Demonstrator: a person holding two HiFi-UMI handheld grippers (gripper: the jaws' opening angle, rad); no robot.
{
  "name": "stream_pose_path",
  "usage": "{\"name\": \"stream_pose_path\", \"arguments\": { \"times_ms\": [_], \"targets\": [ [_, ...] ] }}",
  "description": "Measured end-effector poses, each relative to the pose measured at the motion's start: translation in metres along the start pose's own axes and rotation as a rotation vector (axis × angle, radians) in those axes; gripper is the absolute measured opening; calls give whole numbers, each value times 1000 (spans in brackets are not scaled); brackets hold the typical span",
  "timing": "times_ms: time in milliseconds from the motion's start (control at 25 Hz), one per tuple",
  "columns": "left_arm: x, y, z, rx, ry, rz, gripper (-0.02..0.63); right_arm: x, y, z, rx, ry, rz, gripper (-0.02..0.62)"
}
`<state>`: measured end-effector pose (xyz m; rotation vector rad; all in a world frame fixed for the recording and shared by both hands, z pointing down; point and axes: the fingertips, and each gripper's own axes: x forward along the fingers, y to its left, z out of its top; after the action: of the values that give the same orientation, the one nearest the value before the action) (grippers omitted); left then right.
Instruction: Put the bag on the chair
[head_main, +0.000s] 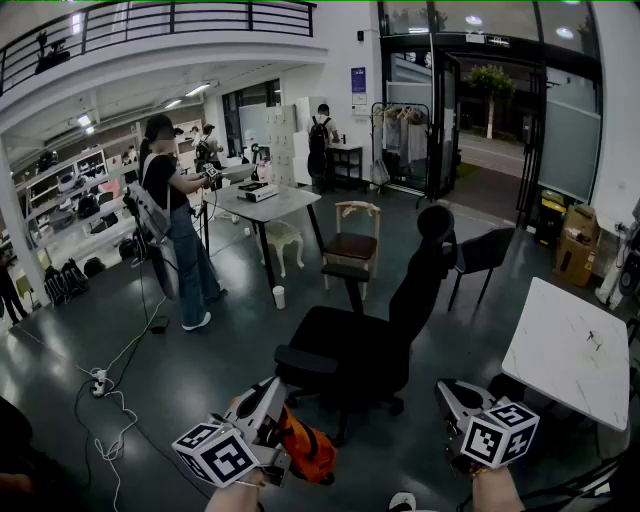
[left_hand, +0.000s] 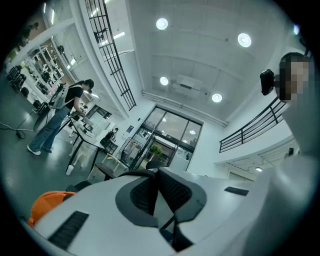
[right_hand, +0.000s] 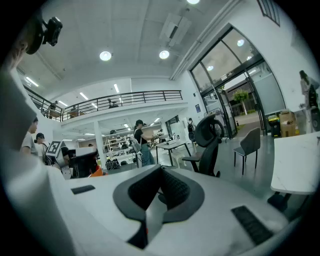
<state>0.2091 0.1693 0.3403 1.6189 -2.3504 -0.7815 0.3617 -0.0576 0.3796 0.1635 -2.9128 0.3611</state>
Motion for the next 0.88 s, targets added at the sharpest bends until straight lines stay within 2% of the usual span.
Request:
{"name": "stream_pose_path", "arguments": {
  "times_ms": [360, 560, 720, 880],
  "targets": [
    [12, -2, 17, 8, -8, -16, 2, 15, 5, 4, 5, 5, 22, 0],
    [2, -1, 13, -2, -2, -23, 2, 23, 18, 2, -16, 2, 46, 0],
    [-6, 7, 4, -40, 13, -1, 2, 35, 28, -10, -33, 40, 75, 2],
    [-1, 16, 0, -41, 37, 4, 2, 54, 29, -14, -32, 81, 86, 2]
  ]
}}
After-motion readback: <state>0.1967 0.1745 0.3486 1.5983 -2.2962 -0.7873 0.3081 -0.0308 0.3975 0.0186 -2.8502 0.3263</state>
